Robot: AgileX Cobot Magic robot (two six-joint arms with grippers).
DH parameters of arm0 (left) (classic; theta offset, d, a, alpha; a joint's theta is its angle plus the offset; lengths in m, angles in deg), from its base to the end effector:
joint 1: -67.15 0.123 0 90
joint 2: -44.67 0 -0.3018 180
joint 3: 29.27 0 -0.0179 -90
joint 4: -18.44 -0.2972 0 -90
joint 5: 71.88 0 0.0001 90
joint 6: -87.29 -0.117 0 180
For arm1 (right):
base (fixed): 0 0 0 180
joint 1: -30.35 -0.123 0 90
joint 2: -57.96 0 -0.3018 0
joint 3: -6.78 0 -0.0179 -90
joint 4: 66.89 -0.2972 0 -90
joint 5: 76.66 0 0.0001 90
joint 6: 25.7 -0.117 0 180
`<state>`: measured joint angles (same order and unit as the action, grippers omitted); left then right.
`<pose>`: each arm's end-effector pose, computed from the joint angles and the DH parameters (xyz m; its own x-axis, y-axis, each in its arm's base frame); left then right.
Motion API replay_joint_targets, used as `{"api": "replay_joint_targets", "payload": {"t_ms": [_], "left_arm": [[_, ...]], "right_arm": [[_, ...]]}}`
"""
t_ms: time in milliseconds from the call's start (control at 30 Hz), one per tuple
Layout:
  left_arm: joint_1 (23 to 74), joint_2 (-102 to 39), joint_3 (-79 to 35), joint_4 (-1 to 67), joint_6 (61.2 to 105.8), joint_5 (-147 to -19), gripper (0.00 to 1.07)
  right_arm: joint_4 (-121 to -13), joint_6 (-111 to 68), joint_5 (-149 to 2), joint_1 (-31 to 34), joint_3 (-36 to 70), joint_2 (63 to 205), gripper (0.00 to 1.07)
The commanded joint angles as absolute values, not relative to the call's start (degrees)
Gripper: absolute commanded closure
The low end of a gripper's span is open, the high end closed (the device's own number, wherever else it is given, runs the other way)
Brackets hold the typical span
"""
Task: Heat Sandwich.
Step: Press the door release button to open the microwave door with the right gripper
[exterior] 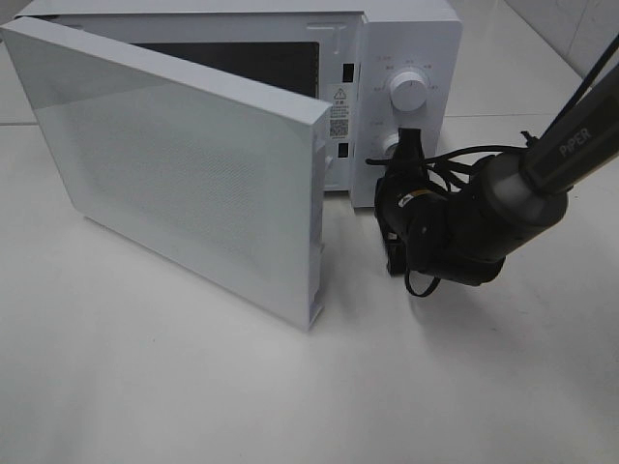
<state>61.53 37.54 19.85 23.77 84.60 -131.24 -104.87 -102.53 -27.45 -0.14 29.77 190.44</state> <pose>0.0418 -0.0135 0.2902 -0.4286 0.0416 -0.9026 0.1692 0.9850 -0.0349 0.4057 0.1757 0.0420 0.0036 0.9991 0.0431 0.3467 -0.0417 0.9370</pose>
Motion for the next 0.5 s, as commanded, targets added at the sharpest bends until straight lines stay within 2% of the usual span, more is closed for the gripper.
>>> {"api": "replay_joint_targets", "payload": {"t_ms": [33, 500], "left_arm": [[61.76, 38.80, 20.08, 24.00, 84.77, -130.78, 0.03], [61.76, 38.80, 20.08, 24.00, 84.77, -130.78, 0.03]], "right_arm": [[-98.40, -100.93, -11.40, 1.81, 23.29, 189.81, 1.07], [-98.40, -100.70, -13.18, 1.81, 23.29, 189.81, 1.06]]}}
